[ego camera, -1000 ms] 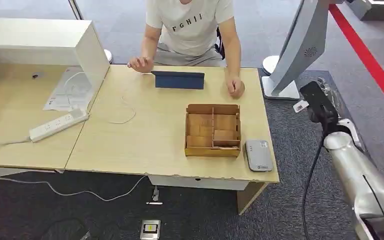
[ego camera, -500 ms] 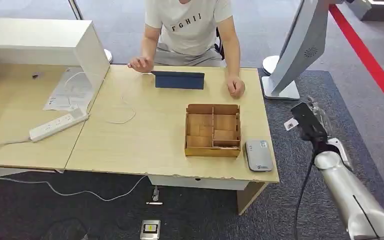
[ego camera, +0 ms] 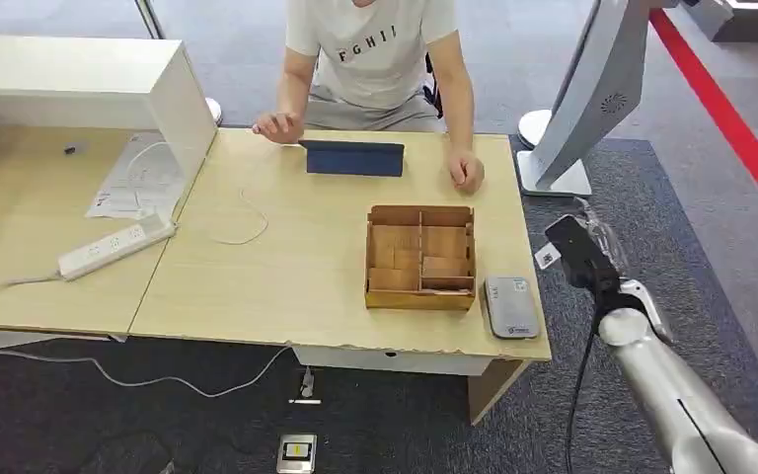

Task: Pass the card to the sensor for recognition and then transmit it.

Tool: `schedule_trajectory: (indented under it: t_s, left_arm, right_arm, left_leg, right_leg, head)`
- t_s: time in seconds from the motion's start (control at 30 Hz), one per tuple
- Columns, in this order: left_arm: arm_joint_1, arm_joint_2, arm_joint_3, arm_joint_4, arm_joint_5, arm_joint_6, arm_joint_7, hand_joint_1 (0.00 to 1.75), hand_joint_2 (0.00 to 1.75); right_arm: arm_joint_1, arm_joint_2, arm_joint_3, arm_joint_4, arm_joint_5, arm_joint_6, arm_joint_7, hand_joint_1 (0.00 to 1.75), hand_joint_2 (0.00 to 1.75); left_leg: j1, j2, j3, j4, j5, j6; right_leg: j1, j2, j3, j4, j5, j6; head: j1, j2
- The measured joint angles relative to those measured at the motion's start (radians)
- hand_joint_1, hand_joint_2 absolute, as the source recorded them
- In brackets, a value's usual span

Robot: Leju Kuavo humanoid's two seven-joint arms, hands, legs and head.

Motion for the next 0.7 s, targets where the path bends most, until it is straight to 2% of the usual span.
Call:
schedule_trajectory:
  t_s: [0.4,0.7]
  left_arm:
    - [-0.004,-0.003,0.0,-0.002,-0.001,0.0,0.011,0.0,0.0]
    - [0.0,-0.003,0.0,-0.002,0.0,-0.002,0.013,0.0,0.0]
  right_arm:
    - [0.0,0.009,0.038,0.053,0.009,-0.001,-0.005,1.75,1.75]
    - [0.021,-0.014,0.051,0.113,-0.006,0.005,-0.006,1.75,1.75]
  left_leg:
    - [0.0,0.0,0.0,0.0,0.0,0.0]
    - [0.0,0.0,0.0,0.0,0.0,0.0]
  right_leg:
    - [0.0,0.0,0.0,0.0,0.0,0.0]
    - [0.0,0.0,0.0,0.0,0.0,0.0]
  head:
    - [0.0,0.0]
    - [0.0,0.0]
